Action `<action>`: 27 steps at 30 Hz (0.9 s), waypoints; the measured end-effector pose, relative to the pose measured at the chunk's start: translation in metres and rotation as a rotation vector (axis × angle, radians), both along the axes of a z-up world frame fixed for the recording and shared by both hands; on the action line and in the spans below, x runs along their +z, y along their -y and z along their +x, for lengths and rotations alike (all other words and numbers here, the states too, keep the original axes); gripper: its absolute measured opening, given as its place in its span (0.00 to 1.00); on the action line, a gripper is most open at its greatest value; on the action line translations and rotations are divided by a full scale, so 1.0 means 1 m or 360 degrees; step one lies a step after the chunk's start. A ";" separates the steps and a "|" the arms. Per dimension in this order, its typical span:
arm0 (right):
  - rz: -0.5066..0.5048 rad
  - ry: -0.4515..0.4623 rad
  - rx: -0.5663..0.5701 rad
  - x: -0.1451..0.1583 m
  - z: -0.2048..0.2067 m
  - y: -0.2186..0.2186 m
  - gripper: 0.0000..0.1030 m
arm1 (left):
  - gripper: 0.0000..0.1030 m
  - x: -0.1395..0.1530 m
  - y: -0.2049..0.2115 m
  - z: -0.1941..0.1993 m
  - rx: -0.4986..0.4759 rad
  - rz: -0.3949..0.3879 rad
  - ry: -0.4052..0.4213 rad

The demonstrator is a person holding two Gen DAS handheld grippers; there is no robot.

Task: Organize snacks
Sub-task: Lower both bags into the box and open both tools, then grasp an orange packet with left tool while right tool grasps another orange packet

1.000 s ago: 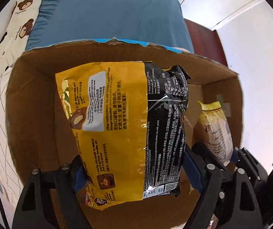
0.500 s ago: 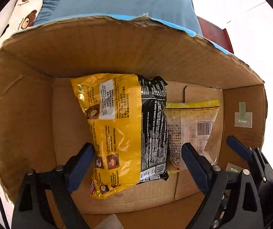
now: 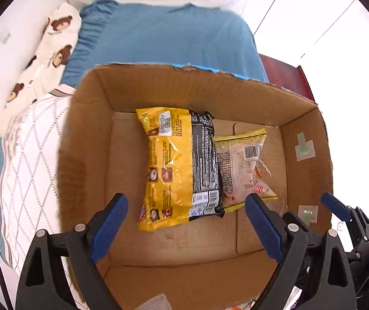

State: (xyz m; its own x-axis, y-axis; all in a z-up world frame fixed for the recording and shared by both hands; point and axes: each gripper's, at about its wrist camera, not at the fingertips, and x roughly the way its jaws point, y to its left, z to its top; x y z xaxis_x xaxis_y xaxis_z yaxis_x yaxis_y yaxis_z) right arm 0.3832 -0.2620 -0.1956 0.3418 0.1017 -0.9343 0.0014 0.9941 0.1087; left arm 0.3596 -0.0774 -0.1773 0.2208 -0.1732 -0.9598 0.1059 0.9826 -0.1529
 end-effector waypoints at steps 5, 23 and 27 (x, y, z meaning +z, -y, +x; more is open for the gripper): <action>-0.0016 0.0083 -0.0029 0.023 -0.026 0.002 0.92 | 0.90 0.015 0.003 -0.006 0.0006 -0.0018 0.0062; 0.0250 0.0059 -0.0126 0.051 -0.153 -0.005 0.92 | 0.90 0.003 -0.056 -0.160 0.0126 0.0021 0.0015; 0.0372 -0.0115 -0.0171 0.013 -0.189 -0.016 0.92 | 0.90 -0.039 -0.086 -0.201 0.0123 0.0115 -0.0112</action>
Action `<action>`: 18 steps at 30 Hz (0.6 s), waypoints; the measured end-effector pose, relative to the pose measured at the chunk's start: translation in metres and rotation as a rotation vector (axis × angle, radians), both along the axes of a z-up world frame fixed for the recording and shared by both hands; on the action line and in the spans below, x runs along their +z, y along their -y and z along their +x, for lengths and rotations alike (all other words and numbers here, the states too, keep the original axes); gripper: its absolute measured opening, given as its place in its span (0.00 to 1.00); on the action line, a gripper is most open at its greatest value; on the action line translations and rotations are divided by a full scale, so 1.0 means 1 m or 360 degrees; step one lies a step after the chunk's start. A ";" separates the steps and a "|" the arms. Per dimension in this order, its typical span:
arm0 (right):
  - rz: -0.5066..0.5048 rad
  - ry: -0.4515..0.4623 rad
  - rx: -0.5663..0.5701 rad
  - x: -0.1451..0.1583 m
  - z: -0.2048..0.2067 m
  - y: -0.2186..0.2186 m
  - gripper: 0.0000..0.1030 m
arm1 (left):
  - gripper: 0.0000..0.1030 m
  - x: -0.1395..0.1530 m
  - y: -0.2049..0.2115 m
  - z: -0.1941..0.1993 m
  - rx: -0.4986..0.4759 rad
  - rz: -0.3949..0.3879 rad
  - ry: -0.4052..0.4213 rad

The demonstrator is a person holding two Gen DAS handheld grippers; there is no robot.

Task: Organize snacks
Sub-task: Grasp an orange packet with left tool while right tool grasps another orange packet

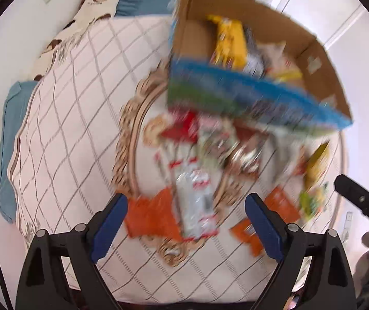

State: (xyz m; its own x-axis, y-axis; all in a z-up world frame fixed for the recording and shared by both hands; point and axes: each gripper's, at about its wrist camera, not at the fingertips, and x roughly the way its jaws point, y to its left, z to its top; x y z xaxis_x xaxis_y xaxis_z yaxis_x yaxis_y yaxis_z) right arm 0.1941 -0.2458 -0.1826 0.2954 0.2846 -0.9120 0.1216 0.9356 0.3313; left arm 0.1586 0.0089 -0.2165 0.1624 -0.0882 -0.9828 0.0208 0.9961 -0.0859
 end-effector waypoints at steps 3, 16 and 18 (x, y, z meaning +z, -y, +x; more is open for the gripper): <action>0.0056 -0.0109 -0.0040 -0.032 -0.024 -0.008 0.92 | 0.90 -0.026 -0.004 -0.022 -0.0197 0.0163 -0.0027; -0.0121 -0.0367 0.0055 -0.120 -0.048 -0.055 0.73 | 0.90 -0.097 0.021 0.011 -0.0453 0.0490 -0.0159; -0.0180 -0.0395 0.0080 -0.131 -0.042 -0.063 0.71 | 0.90 -0.098 0.003 0.027 -0.0216 0.0341 -0.0220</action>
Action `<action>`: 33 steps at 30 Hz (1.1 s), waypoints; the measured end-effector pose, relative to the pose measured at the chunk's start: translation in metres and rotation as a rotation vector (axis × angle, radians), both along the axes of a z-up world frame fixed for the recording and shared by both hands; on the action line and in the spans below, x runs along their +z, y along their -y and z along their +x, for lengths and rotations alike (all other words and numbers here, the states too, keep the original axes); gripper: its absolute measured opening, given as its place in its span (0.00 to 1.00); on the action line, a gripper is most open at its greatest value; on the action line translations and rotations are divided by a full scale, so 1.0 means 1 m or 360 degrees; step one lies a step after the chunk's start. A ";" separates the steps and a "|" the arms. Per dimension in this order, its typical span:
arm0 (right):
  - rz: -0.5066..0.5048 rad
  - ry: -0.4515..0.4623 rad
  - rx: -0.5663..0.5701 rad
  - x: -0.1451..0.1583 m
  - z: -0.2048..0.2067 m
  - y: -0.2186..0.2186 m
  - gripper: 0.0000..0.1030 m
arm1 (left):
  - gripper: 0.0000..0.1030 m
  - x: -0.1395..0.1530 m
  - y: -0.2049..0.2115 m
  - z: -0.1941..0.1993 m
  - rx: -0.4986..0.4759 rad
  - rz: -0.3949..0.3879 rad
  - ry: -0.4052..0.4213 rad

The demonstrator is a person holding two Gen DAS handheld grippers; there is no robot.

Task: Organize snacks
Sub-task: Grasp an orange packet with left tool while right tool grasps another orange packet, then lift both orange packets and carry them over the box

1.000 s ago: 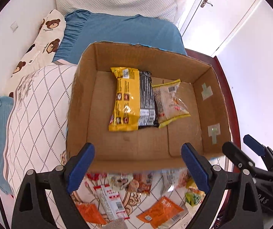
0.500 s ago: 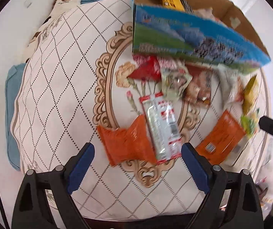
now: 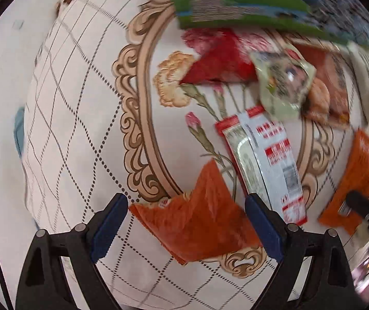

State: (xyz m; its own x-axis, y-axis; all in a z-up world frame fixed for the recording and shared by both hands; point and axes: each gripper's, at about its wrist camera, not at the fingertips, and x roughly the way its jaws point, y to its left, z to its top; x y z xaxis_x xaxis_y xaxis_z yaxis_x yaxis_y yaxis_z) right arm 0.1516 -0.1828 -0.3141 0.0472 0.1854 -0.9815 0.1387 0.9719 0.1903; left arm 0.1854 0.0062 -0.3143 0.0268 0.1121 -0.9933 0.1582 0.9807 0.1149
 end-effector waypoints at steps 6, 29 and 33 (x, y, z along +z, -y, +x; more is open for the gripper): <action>-0.0146 0.0119 0.0332 0.000 0.014 -0.043 0.68 | 0.90 0.008 -0.034 0.005 0.0206 -0.0215 -0.0039; -0.0103 0.0040 0.0424 -0.004 -0.030 -0.069 0.71 | 0.64 -0.004 0.029 -0.075 -0.0635 0.0066 0.0057; -0.0184 0.0112 0.0496 -0.007 -0.030 -0.089 0.57 | 0.62 0.002 0.013 -0.051 -0.0232 -0.0171 0.0059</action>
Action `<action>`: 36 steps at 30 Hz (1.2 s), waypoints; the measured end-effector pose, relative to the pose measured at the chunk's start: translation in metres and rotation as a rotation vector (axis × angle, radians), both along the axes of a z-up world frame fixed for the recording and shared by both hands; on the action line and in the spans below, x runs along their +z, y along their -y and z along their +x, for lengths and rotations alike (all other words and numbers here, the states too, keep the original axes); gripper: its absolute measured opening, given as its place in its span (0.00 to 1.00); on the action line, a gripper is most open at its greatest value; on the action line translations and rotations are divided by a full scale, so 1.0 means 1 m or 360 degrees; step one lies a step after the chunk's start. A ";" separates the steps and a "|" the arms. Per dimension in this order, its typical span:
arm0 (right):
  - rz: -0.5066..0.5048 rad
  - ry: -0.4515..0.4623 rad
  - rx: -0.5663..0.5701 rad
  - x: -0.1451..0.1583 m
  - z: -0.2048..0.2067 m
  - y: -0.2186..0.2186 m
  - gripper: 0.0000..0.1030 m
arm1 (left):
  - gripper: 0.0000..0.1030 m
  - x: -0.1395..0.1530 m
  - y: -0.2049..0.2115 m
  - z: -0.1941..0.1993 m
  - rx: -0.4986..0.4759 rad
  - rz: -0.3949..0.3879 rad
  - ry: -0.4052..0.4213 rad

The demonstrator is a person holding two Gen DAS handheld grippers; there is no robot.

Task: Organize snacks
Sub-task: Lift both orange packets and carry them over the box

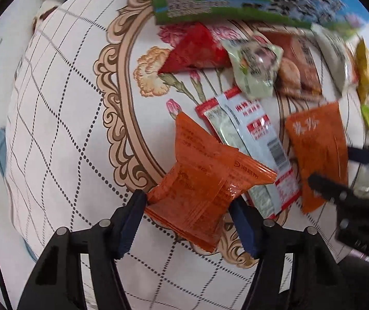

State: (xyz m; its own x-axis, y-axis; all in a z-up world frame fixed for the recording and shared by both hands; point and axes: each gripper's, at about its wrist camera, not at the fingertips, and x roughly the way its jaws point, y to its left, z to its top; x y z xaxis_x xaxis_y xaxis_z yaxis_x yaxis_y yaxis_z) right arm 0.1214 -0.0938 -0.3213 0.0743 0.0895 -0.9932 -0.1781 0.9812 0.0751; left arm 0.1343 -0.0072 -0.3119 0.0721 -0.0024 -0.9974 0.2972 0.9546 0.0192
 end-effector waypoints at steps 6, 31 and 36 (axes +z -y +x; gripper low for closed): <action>-0.0054 0.0100 0.0052 0.004 0.003 -0.009 0.67 | 0.70 -0.021 -0.036 0.031 0.0402 -0.0183 -0.0155; -0.0102 -0.0003 0.0184 -0.025 -0.050 -0.040 0.62 | 0.51 -0.021 -0.052 -0.032 0.0663 -0.0087 -0.0200; 0.0090 0.0003 0.0057 -0.002 -0.053 -0.013 0.54 | 0.50 -0.011 -0.064 -0.058 0.0738 -0.0187 -0.0216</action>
State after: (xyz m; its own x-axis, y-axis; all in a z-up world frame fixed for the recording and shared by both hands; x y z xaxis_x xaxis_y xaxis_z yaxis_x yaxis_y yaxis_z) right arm 0.0686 -0.0803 -0.3234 0.0719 0.1483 -0.9863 -0.2130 0.9683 0.1301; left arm 0.0762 0.0568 -0.3230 -0.0381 -0.1139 -0.9928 -0.1671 0.9802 -0.1060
